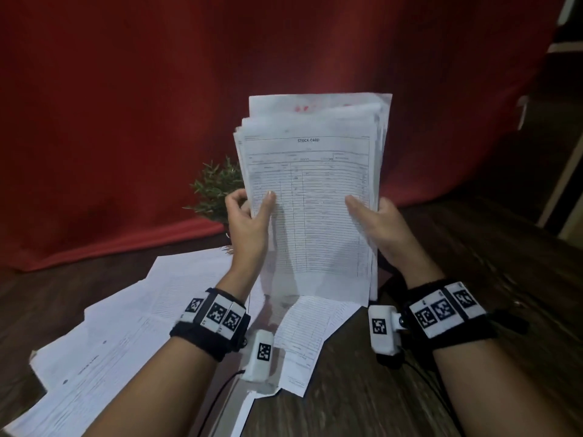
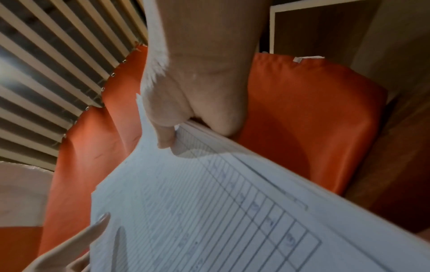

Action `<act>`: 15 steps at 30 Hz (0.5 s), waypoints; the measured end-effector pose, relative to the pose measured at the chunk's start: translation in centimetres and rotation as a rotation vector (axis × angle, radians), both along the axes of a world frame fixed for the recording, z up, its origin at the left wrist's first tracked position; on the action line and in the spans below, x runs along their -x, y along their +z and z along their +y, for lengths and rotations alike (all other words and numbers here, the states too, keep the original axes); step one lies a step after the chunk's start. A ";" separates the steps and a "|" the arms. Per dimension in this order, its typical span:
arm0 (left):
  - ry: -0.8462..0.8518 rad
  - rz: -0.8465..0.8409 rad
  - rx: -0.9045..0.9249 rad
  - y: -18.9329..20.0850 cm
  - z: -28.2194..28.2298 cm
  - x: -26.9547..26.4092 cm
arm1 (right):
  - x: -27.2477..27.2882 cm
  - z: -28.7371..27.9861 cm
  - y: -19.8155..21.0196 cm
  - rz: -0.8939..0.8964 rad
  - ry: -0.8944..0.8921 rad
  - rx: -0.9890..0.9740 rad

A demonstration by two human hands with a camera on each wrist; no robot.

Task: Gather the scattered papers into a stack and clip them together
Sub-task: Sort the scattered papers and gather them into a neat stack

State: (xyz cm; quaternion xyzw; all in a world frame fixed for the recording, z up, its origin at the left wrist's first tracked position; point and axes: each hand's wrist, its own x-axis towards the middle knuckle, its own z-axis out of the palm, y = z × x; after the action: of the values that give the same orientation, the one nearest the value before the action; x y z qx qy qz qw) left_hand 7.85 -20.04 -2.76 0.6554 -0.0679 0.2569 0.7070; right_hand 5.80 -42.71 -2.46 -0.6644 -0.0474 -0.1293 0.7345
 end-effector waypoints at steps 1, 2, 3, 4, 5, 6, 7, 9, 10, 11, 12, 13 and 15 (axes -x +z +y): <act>-0.021 0.007 -0.018 0.0 0.1 0.1 | -0.2 -0.1 -0.3 0.010 -0.007 0.004; -0.034 0.014 -0.046 0.0 0.2 0.3 | -0.2 -0.2 -0.4 0.026 -0.009 0.000; -0.053 0.017 -0.077 -0.1 0.4 0.2 | -0.2 -0.2 -0.5 0.027 -0.003 -0.002; -0.085 0.017 -0.102 -0.1 0.4 0.3 | -0.2 -0.2 -0.7 0.027 -0.001 0.001; -0.124 0.010 -0.108 -0.1 0.4 0.3 | -0.2 -0.1 -0.9 0.029 -0.004 0.011; -0.159 0.008 -0.097 0.0 0.4 0.3 | -0.4 -0.1 -1.0 0.033 -0.022 0.034; -0.179 0.005 -0.079 0.1 0.3 0.3 | -0.6 -0.1 -1.1 0.034 -0.040 0.057; -0.168 0.012 -0.051 0.2 0.3 0.1 | -0.7 -0.4 -1.1 0.029 -0.052 0.063; -0.160 0.017 -0.056 0.1 0.4 0.0 | -0.6 -0.6 -1.2 0.032 -0.044 0.065; -0.175 0.020 -0.073 -0.1 0.5 -0.2 | -0.3 -0.8 -1.2 0.044 -0.023 0.075; -0.199 0.035 -0.111 -0.4 0.8 -0.3 | -0.1 -0.9 -1.4 0.063 0.003 0.094; -0.242 0.058 -0.157 -0.6 1.0 -0.2 | 0.0 -1.0 -1.5 0.085 0.026 0.112; -0.301 0.169 -0.344 -0.7 2.1 0.1 | -0.3 -1.6 -1.9 0.094 0.024 0.131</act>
State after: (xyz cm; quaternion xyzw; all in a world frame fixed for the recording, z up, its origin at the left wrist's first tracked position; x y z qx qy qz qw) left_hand 7.74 -17.93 -3.49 0.7679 -0.1481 0.0778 0.6184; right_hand 6.14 -44.28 -4.40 -0.7158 -0.0292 -0.0862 0.6923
